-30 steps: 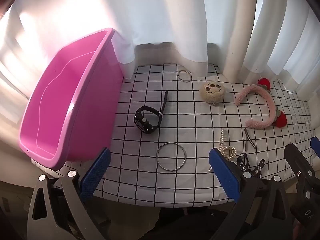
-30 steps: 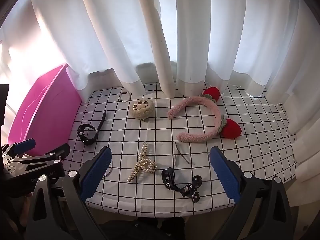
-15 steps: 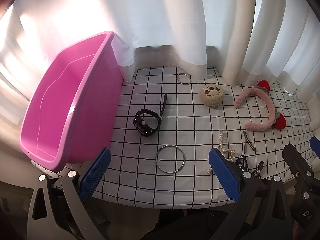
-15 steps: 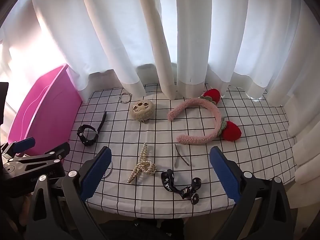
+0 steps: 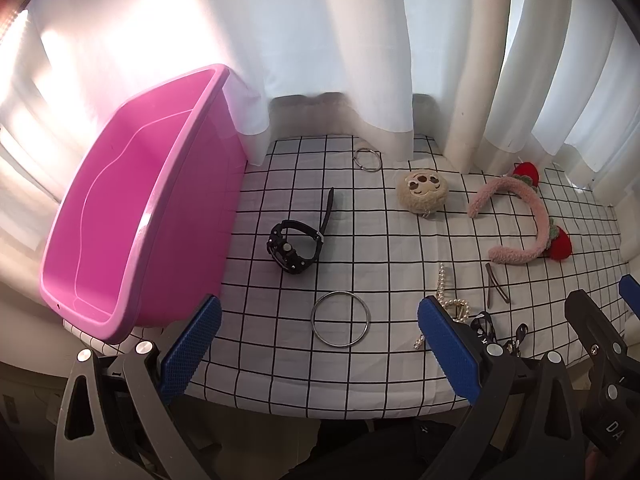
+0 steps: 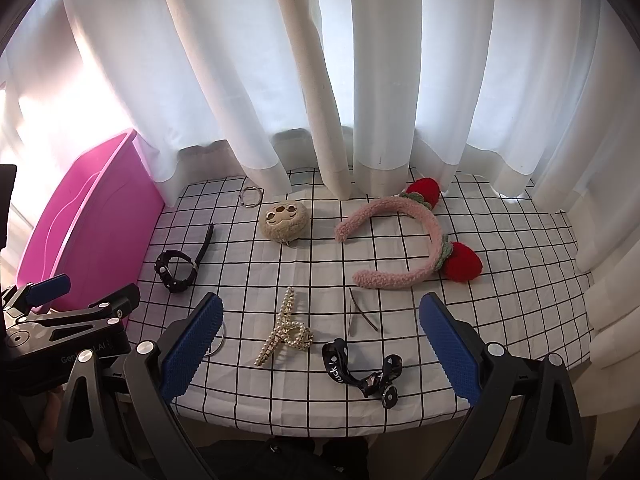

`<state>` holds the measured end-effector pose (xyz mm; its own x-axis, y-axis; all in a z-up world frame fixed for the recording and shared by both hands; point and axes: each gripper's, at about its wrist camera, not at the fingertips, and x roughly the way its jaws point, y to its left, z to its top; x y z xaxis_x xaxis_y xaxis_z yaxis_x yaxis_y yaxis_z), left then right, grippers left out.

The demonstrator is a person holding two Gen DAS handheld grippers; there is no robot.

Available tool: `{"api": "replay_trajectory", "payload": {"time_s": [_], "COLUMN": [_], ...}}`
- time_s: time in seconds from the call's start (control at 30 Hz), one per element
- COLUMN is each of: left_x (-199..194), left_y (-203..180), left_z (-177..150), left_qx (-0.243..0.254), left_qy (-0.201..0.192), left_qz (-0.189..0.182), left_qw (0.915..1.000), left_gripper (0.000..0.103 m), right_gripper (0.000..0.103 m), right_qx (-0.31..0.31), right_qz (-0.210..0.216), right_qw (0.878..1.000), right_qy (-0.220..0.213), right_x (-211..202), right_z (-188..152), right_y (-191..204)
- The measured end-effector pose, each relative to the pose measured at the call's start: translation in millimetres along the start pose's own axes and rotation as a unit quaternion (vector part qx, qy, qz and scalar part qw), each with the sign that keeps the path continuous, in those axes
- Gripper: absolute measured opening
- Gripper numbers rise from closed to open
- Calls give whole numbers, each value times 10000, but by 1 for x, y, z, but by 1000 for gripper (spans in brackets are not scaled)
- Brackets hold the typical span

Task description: Organize jewelry

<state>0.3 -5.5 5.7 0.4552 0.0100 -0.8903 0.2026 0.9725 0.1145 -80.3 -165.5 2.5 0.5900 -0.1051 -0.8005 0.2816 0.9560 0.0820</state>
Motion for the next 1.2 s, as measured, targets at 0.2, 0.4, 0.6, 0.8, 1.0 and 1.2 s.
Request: {"api": "replay_trajectory", "payload": {"time_s": [0.2,0.4,0.6,0.8,1.0,1.2], "left_x": [1,1,1,1,1,1], "left_y": [-1,-1,-1,-1,-2,-2], "left_z": [2,2,3,2,1,1], "left_qx": [2,0,-5,4,3,7], "left_qy": [12,13,12,12,11,6], "left_qz": [0,2,5,6,7,6], "left_qw": [10000,10000,10000,10000,10000,10000], "left_gripper": [97,97,97,97,97,97], "right_gripper": [94,94,94,94,94,94], "right_qx": [6,9,9,12,14,20], "right_qz": [1,4,8,10,8,10], "right_qw": [10000,10000,10000,10000,10000,10000], "right_qy": [2,-2,-3,-5,-5,-2], "right_x": [0,-1,-1,-1,-1,-1], "right_z": [-1,-1,-1,-1,-1,-1], "right_y": [-1,-1,-1,-1,-2,-1]}}
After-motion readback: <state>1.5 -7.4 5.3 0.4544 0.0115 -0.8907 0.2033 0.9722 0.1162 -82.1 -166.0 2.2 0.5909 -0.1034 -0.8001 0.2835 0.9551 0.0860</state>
